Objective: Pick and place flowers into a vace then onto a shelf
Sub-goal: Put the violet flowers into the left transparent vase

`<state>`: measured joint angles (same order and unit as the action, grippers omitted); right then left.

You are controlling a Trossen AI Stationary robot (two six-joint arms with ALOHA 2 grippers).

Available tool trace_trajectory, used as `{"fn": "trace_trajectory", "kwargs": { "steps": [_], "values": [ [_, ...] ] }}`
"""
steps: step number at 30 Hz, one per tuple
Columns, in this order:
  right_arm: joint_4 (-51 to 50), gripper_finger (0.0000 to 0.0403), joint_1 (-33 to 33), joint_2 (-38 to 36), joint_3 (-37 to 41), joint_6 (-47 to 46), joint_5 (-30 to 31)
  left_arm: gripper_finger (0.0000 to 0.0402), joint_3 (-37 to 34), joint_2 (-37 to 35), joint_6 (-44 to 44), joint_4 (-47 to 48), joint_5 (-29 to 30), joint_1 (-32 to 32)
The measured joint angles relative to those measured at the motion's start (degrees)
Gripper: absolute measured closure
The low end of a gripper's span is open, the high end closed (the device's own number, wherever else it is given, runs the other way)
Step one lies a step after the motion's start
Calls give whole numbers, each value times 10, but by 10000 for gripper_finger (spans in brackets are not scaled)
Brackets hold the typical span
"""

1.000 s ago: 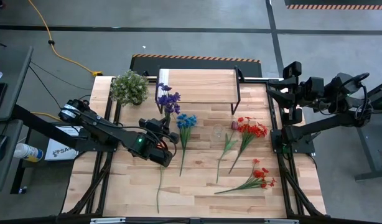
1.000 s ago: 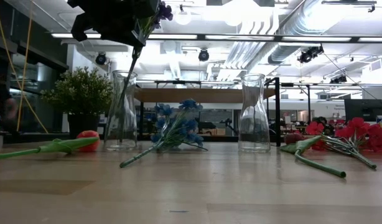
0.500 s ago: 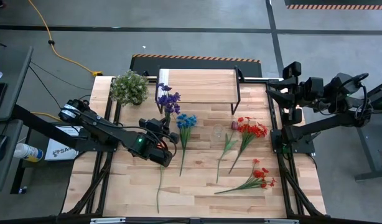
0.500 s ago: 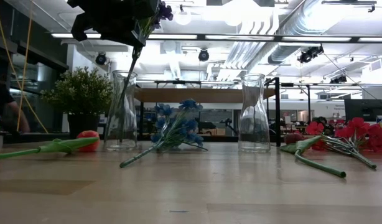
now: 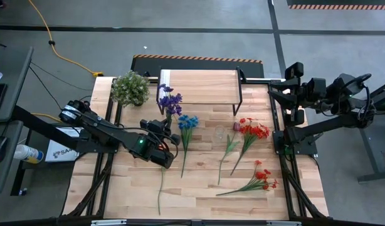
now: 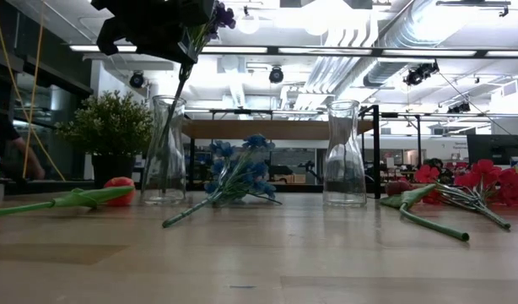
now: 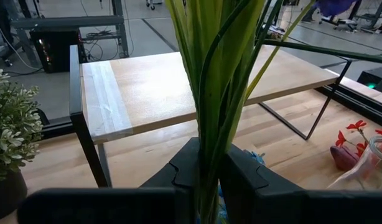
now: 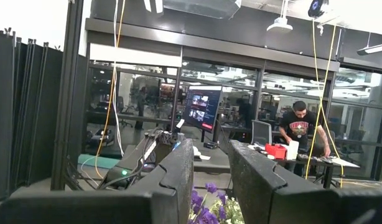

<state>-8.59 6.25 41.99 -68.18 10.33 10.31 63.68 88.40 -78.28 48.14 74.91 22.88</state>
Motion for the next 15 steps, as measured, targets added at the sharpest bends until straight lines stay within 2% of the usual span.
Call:
{"fn": "trace_trajectory", "kwargs": {
  "steps": [15],
  "values": [
    [0,308,0,0,0,0,0,313,0,0,0,0,-11,0]
  ]
}}
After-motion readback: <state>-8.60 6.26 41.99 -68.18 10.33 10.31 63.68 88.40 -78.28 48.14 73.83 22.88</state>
